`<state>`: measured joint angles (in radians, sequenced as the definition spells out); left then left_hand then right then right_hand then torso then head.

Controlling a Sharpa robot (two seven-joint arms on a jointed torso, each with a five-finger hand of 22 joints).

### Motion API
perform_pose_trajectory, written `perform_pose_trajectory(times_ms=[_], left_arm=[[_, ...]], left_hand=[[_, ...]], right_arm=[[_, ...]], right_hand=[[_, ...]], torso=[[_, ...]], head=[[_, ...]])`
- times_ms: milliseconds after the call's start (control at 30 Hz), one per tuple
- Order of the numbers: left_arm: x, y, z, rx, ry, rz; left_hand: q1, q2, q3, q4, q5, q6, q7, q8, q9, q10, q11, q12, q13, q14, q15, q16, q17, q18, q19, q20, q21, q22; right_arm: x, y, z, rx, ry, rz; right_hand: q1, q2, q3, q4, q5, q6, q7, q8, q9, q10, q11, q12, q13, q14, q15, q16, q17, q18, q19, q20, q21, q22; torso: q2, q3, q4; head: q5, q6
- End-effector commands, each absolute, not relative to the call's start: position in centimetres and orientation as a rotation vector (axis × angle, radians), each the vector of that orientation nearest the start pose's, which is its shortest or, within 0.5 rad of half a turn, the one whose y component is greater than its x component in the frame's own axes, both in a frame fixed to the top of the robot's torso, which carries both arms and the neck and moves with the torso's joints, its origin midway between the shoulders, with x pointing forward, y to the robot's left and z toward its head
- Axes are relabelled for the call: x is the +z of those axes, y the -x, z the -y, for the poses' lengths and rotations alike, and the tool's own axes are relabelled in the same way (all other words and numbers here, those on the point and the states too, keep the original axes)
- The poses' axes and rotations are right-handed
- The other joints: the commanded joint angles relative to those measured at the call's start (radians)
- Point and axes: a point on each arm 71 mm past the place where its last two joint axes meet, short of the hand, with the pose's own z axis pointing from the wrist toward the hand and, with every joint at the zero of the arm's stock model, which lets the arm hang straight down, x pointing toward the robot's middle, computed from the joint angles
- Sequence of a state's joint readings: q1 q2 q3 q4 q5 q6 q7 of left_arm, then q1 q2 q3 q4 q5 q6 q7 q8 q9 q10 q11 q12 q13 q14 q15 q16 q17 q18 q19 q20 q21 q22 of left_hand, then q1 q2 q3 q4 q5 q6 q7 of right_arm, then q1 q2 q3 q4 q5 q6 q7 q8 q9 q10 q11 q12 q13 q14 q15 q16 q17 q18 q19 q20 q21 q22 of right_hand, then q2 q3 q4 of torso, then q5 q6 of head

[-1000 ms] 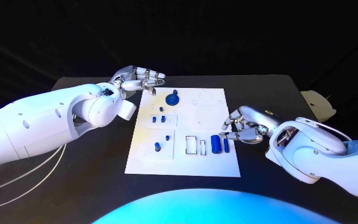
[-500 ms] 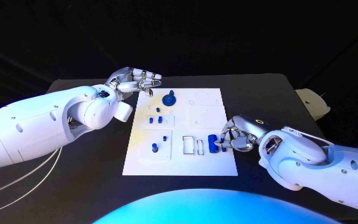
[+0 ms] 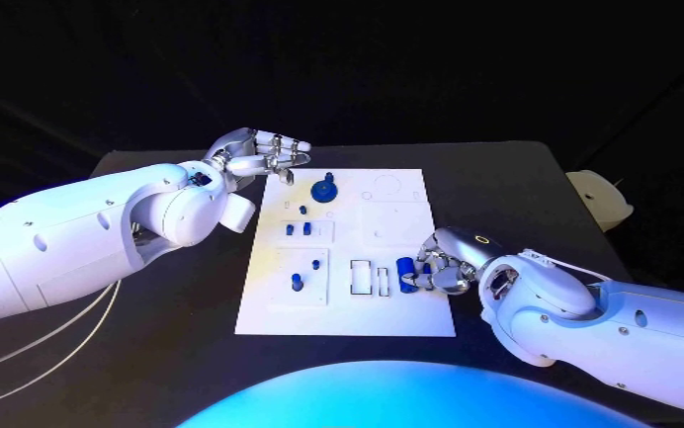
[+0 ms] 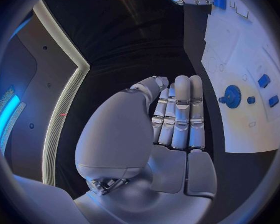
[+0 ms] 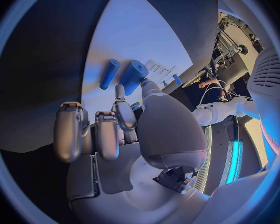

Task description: Assemble the parts on the task board

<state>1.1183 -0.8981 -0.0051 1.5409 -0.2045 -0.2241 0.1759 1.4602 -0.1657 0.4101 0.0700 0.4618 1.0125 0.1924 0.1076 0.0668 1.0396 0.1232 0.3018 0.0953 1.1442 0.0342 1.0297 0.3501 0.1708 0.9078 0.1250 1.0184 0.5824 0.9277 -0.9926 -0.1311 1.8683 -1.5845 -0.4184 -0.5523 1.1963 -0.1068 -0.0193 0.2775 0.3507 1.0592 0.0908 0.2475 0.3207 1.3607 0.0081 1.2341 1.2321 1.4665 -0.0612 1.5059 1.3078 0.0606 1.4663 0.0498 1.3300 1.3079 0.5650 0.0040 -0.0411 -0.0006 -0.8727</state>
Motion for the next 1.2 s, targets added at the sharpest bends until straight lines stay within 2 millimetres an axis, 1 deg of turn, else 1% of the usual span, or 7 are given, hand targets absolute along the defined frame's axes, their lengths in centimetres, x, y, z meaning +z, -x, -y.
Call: perform_pose_trajectory(times_ms=[33, 233, 500, 700, 867, 1000, 1200], left_arm=[[-21.3, -47.0, -22.1, -1.43, 1.053, -1.716], [-21.3, -47.0, -22.1, -1.429, 1.053, -1.719], [-21.3, -47.0, -22.1, -1.429, 1.054, -1.726], [-21.3, -46.9, -22.0, -1.431, 1.054, -1.73], [-21.3, -46.9, -22.1, -1.431, 1.055, -1.733], [-21.4, -46.9, -22.1, -1.431, 1.055, -1.734], [-21.4, -46.9, -22.1, -1.43, 1.055, -1.734]], left_hand=[[-0.006, 0.008, -0.007, -0.001, -0.004, -0.006, 0.001, 0.003, 0.001, -0.007, -0.001, 0.004, 0.001, -0.005, 0.002, -0.005, -0.001, 0.015, -0.007, 0.0, -0.004, -0.001], [-0.006, 0.008, -0.007, -0.001, -0.004, -0.006, 0.001, 0.004, 0.001, -0.008, -0.001, 0.004, 0.001, -0.004, 0.002, -0.005, -0.002, 0.015, -0.007, 0.0, -0.004, -0.001], [-0.008, 0.009, -0.008, 0.0, -0.004, -0.006, 0.001, 0.004, 0.001, -0.009, -0.001, 0.006, 0.001, -0.004, 0.002, -0.006, -0.002, 0.015, -0.007, 0.001, -0.005, -0.002], [-0.009, 0.009, -0.008, 0.001, -0.004, -0.007, 0.001, 0.004, 0.001, -0.01, -0.001, 0.007, 0.002, -0.004, 0.003, -0.006, -0.002, 0.015, -0.007, 0.001, -0.005, -0.002], [-0.009, 0.009, -0.008, 0.001, -0.004, -0.007, 0.001, 0.004, 0.001, -0.01, -0.001, 0.007, 0.002, -0.004, 0.003, -0.006, -0.002, 0.015, -0.007, 0.001, -0.005, -0.002], [-0.009, 0.009, -0.008, 0.001, -0.004, -0.007, 0.001, 0.004, 0.001, -0.01, -0.001, 0.007, 0.002, -0.004, 0.003, -0.006, -0.002, 0.015, -0.007, 0.001, -0.005, -0.002], [-0.009, 0.009, -0.008, 0.001, -0.004, -0.007, 0.001, 0.004, 0.001, -0.01, -0.001, 0.007, 0.002, -0.004, 0.003, -0.006, -0.002, 0.015, -0.007, 0.001, -0.005, -0.002]], right_arm=[[-29.3, -34.6, 19.6, 0.427, -0.054, -1.977], [-29.9, -34.8, 19.5, 0.414, -0.049, -2.003], [-30.9, -34.9, 19.1, 0.406, -0.047, -2.036], [-31.2, -34.8, 18.6, 0.415, -0.054, -2.042], [-31.2, -34.9, 18.6, 0.415, -0.063, -2.03], [-31.0, -34.8, 18.6, 0.426, -0.079, -2.003], [-29.5, -34.2, 18.5, 0.48, -0.13, -1.933]], right_hand=[[0.001, 0.014, -0.007, 0.003, 0.003, 0.001, -0.007, 0.006, 0.002, 0.006, 0.0, 0.002, 0.003, 0.083, 0.004, 0.008, 0.153, -0.016, 0.029, 0.003, 0.005, 0.205], [0.001, 0.018, -0.01, 0.008, 0.004, 0.001, -0.007, 0.007, 0.004, 0.005, 0.0, 0.001, 0.003, 0.083, 0.004, 0.009, 0.154, -0.016, 0.028, 0.003, 0.003, 0.204], [0.001, 0.021, -0.013, 0.01, 0.002, 0.0, -0.007, 0.007, 0.005, 0.005, 0.0, 0.002, 0.004, 0.083, 0.004, 0.01, 0.156, -0.016, 0.029, 0.003, 0.004, 0.204], [0.004, 0.029, -0.017, 0.011, 0.003, 0.002, -0.008, 0.009, 0.009, 0.007, 0.0, 0.006, 0.009, 0.084, 0.004, 0.012, 0.159, -0.017, 0.029, 0.003, 0.006, 0.205], [0.023, 0.044, -0.021, 0.008, 0.017, 0.005, -0.01, 0.013, 0.016, 0.013, -0.002, 0.015, 0.022, 0.084, 0.002, 0.014, 0.163, -0.017, 0.031, 0.001, 0.011, 0.206], [0.048, 0.056, -0.021, 0.002, 0.032, 0.011, -0.014, 0.019, 0.024, 0.022, -0.005, 0.028, 0.037, 0.086, 0.0, 0.019, 0.171, -0.019, 0.034, 0.0, 0.021, 0.208], [0.073, 0.07, -0.025, 0.002, 0.071, 0.022, -0.021, 0.028, 0.035, 0.037, -0.012, 0.049, 0.061, 0.089, -0.005, 0.026, 0.185, -0.025, 0.045, -0.004, 0.053, 0.216]], torso=[[0.001, 0.0, 0.0003], [0.001, -0.0002, -0.0003], [0.0, 0.0003, 0.0001], [0.0, -0.0001, 0.0003], [0.0, -0.0011, -0.0003], [0.0, -0.0003, -0.0011], [-0.001, -0.0006, -0.0013]], head=[[0.001, 0.0], [0.004, 0.0], [0.005, 0.0], [0.004, 0.0], [0.004, 0.0], [0.006, 0.0], [0.007, 0.0]])
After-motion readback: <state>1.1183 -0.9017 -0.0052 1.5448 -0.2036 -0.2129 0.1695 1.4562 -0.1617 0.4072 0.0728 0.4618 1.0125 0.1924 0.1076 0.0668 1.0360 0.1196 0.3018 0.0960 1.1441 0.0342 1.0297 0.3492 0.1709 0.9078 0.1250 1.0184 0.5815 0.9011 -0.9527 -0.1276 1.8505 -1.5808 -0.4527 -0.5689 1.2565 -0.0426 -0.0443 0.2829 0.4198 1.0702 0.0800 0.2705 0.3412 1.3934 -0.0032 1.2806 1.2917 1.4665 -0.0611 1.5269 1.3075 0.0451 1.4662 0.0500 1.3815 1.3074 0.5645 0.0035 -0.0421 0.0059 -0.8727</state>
